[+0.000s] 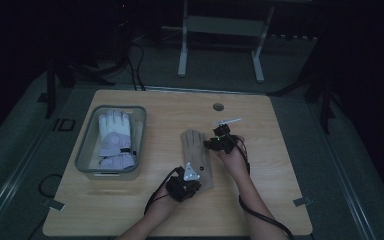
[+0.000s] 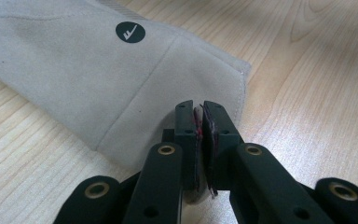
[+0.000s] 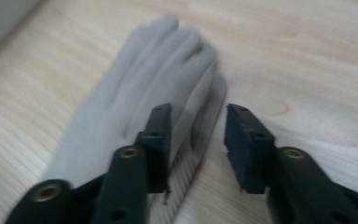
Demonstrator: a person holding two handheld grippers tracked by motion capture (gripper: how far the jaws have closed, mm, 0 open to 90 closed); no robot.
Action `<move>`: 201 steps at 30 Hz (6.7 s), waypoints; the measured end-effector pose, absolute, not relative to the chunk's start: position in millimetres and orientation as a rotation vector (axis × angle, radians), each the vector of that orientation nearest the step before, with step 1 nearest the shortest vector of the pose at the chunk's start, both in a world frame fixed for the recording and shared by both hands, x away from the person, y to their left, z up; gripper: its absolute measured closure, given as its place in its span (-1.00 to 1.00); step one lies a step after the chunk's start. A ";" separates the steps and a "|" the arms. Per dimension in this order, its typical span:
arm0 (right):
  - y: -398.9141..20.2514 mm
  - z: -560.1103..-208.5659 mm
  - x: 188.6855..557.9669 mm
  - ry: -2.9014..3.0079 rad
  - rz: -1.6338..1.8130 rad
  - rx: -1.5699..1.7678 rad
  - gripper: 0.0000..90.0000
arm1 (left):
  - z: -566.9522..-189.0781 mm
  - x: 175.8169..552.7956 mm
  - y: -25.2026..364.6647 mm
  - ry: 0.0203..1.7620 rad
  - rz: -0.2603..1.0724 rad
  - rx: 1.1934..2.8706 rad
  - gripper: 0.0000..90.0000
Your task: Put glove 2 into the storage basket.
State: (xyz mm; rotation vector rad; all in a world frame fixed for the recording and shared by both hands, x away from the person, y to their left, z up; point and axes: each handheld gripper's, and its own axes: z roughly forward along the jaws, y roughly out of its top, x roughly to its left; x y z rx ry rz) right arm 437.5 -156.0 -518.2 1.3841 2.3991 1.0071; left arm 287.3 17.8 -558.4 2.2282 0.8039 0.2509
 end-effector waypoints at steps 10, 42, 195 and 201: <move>-140.7 -532.9 452.5 2.492 1.018 1.450 -0.37 | -558.8 288.9 21.4 0.803 0.227 2.229 0.94; -132.3 -544.8 446.7 2.530 1.018 1.408 0.35 | -562.6 294.5 27.3 1.086 0.305 2.154 -0.29; 3.9 -458.3 428.6 2.762 1.231 0.698 -0.61 | -477.6 261.6 183.6 1.128 0.435 1.813 -0.68; -19.1 -468.2 423.3 2.762 1.211 0.719 -0.61 | -478.9 260.0 167.9 1.085 0.411 1.822 -0.68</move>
